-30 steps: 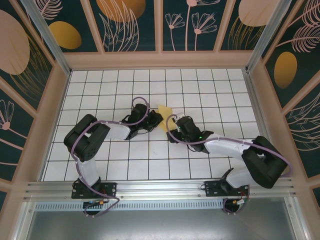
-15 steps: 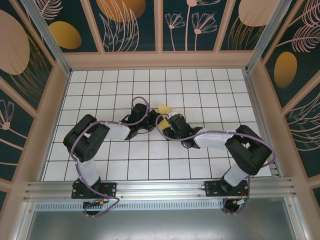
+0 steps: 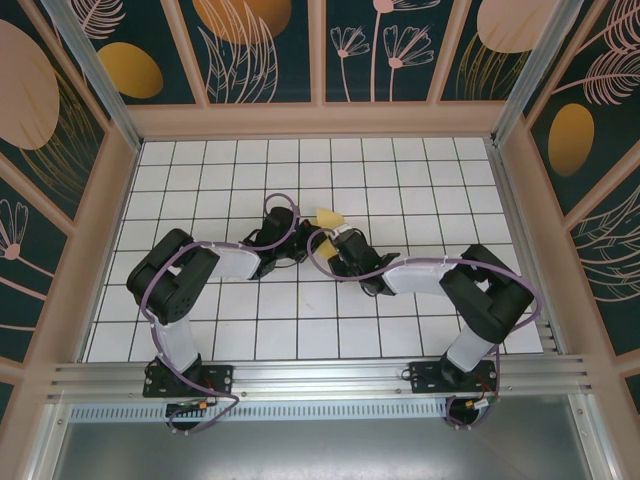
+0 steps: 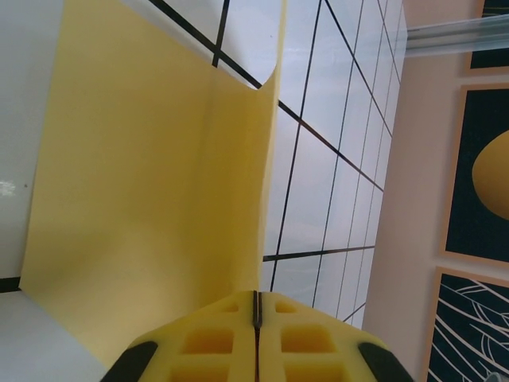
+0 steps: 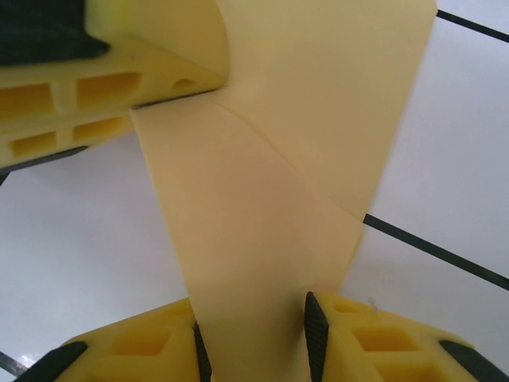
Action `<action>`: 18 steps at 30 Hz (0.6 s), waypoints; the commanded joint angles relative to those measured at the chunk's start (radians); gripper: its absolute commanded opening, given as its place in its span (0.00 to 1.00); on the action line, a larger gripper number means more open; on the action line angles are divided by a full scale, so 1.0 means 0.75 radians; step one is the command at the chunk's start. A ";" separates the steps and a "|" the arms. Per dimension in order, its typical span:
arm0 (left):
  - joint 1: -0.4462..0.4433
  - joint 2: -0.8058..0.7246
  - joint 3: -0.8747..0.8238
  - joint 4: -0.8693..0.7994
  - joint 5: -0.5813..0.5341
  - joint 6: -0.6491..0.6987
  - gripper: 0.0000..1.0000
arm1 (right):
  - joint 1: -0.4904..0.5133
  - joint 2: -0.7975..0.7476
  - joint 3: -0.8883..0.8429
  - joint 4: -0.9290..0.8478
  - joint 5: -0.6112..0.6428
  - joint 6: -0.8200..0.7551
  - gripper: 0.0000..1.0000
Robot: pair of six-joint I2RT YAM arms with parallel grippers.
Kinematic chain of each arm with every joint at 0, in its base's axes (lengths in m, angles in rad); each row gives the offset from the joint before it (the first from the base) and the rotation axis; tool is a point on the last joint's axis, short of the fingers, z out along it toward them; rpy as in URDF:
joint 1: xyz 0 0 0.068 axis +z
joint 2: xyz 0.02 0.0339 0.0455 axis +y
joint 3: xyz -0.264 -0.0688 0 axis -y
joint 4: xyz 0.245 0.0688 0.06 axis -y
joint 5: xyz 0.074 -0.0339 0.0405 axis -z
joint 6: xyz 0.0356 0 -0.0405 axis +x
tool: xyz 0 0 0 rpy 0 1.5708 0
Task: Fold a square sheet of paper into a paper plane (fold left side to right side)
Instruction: Fourth fold the wing at the center of the table.
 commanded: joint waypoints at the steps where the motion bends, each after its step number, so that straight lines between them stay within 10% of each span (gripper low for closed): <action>1: 0.000 -0.043 0.040 -0.063 -0.017 0.051 0.14 | 0.009 0.012 0.025 0.016 0.013 -0.003 0.35; 18: 0.063 -0.269 0.024 -0.334 -0.097 0.248 0.53 | -0.023 0.029 -0.045 0.064 -0.135 0.052 0.21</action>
